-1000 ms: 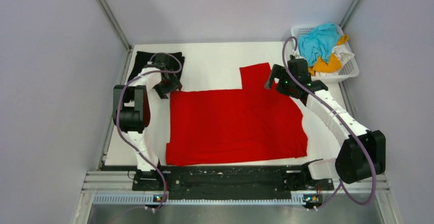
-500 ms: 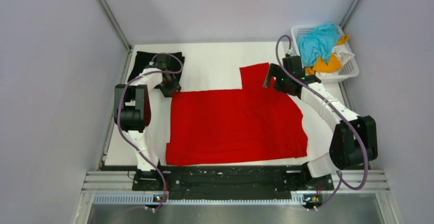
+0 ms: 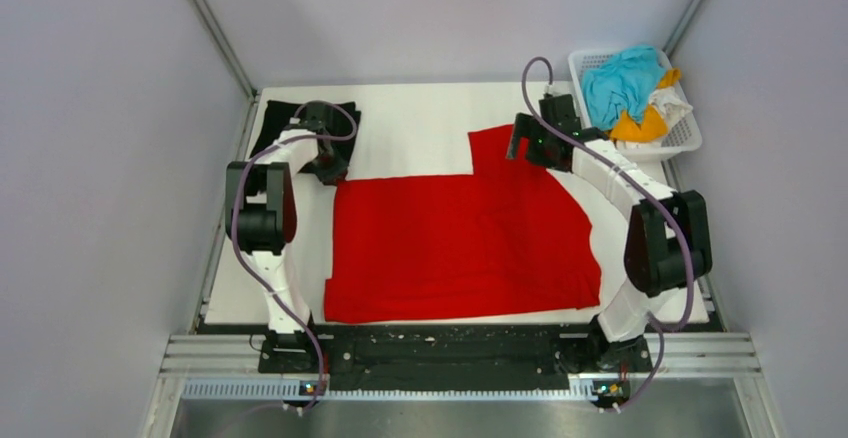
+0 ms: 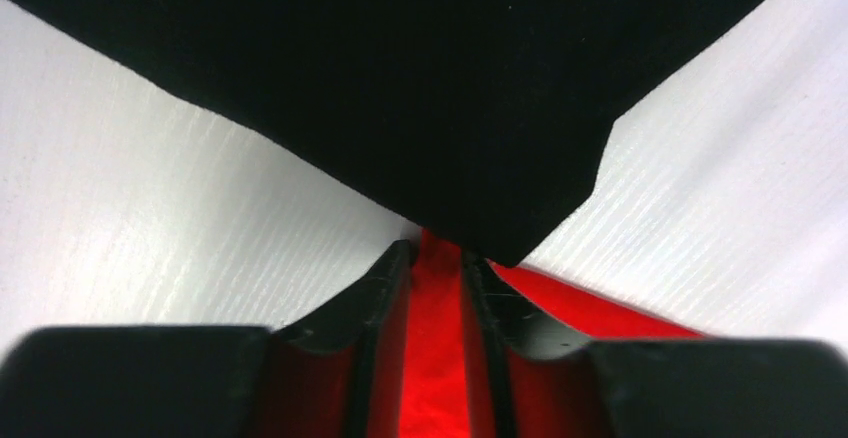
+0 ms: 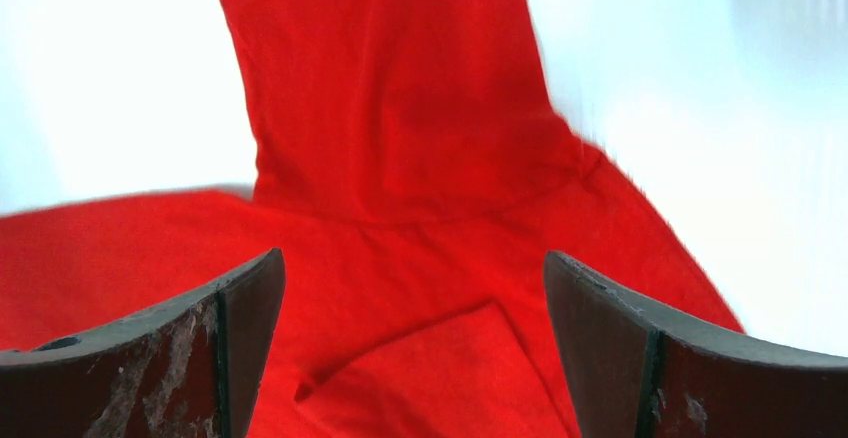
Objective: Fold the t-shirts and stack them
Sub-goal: Grab the side of the flattened tshirt furthest away from the robot with both arms
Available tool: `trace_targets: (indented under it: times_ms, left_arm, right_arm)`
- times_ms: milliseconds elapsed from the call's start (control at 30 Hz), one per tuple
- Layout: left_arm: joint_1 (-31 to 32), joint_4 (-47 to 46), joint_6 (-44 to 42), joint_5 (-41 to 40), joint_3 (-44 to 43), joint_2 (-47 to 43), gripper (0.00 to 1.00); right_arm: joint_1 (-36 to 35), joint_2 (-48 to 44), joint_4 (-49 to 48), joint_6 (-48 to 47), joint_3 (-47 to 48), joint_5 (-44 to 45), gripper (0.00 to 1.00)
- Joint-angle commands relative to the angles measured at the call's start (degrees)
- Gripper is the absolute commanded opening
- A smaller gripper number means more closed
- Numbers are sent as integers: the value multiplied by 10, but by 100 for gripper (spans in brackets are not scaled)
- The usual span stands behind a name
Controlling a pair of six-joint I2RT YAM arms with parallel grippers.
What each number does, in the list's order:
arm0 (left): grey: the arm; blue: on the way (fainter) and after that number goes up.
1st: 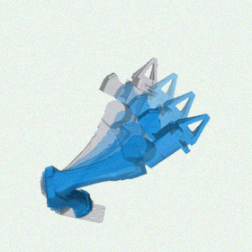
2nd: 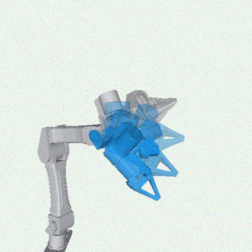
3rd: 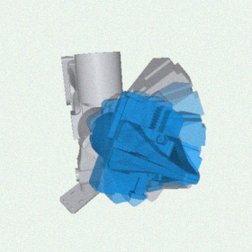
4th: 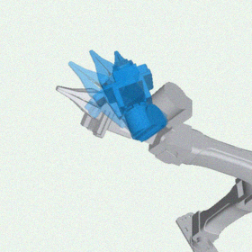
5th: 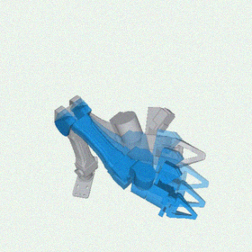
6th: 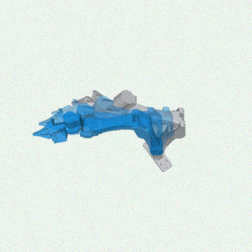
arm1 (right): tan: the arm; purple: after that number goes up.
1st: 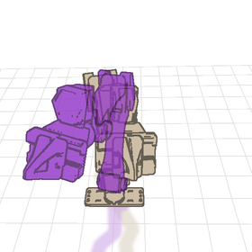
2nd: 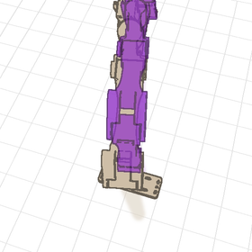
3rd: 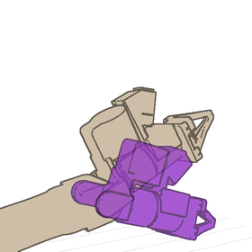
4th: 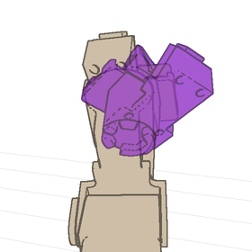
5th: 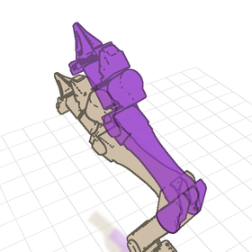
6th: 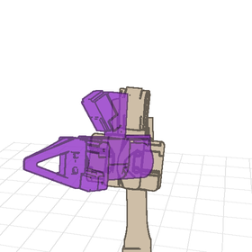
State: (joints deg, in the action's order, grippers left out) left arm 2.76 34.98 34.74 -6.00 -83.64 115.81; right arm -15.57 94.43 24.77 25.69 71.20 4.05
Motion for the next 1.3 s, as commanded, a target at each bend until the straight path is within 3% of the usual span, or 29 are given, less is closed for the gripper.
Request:
trace_targets:
  times_ms: [0,133,300,533,767,967,1033,1200,1267]
  left_arm:
    - [0,12,2,-2,-14,26,21]
    - [0,28,-1,-10,-22,22,0]
    - [1,33,-3,-5,-24,5,0]
    - [1,39,1,-6,-17,-16,0]
    - [3,40,5,-2,-18,-28,0]
    - [5,40,5,-5,-17,-33,0]
    - [5,40,4,-4,-17,-32,0]
    - [5,43,2,-4,-22,-36,0]
    - [5,43,2,-3,-20,-44,0]
  right_arm:
    - [3,65,-40,-43,80,37,98]
    - [3,156,-47,-76,173,50,97]
    - [2,295,-48,-106,330,62,92]
    - [-15,468,33,-158,552,99,86]
    - [-25,514,64,-153,569,100,77]
    - [-34,490,65,-146,517,124,58]
    - [-37,484,58,-147,504,124,45]
    - [-38,475,54,-152,515,128,0]
    - [-39,460,51,-155,516,130,0]
